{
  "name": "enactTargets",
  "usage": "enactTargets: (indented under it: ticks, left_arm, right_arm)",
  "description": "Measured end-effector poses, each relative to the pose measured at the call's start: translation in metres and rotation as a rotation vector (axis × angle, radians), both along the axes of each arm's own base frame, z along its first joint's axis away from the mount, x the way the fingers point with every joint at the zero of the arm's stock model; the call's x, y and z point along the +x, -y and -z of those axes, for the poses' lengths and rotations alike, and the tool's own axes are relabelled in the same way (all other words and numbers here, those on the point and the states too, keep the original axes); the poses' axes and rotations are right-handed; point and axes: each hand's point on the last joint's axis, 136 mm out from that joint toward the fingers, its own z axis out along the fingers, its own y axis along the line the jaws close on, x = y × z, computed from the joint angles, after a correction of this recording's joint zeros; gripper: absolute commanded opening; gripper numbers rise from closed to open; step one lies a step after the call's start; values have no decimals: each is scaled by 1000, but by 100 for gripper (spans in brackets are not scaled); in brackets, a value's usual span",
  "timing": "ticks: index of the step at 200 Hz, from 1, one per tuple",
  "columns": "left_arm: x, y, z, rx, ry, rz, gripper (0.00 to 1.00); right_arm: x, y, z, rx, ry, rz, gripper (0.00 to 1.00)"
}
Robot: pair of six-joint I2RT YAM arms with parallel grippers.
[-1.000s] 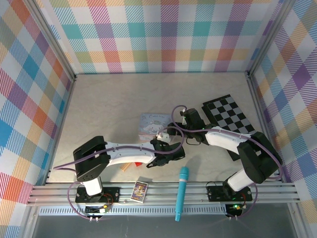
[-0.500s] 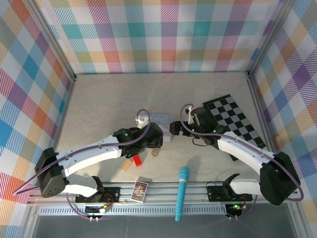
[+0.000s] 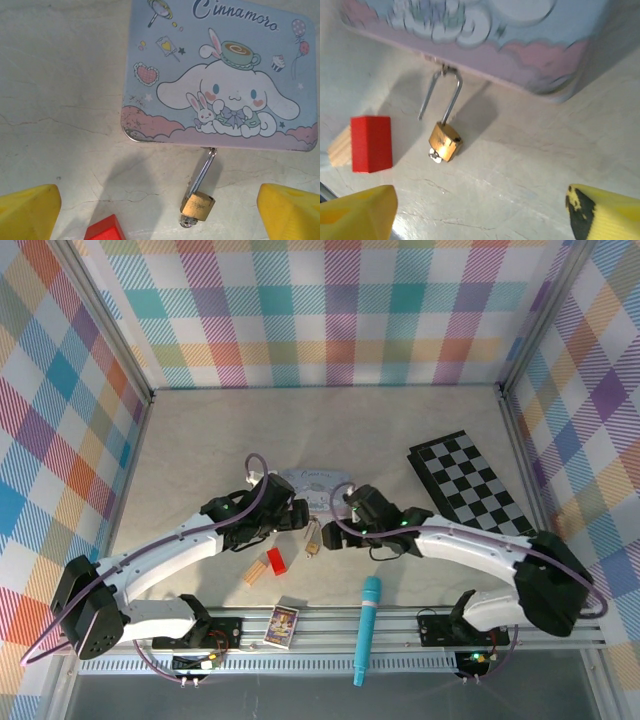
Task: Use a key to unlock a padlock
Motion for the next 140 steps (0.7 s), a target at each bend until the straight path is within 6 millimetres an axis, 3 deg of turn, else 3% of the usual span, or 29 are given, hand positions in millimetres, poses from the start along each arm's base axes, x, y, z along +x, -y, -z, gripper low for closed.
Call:
enactTargets:
  ticks: [27, 75, 105, 140]
  left_arm:
    - [0, -4, 8, -11, -19, -15, 100]
    - [-2, -6, 11, -17, -22, -25, 100]
    - [-3, -7, 11, -20, -21, -29, 100]
    - [-5, -9, 14, -13, -25, -31, 100]
  right_arm:
    - [-10, -23, 21, -40, -44, -43, 76]
    - [-10, -57, 36, -73, -52, -70, 64]
    - [-4, -63, 47, -123, -44, -49, 56]
    - [1, -63, 51, -161, -37, -29, 53]
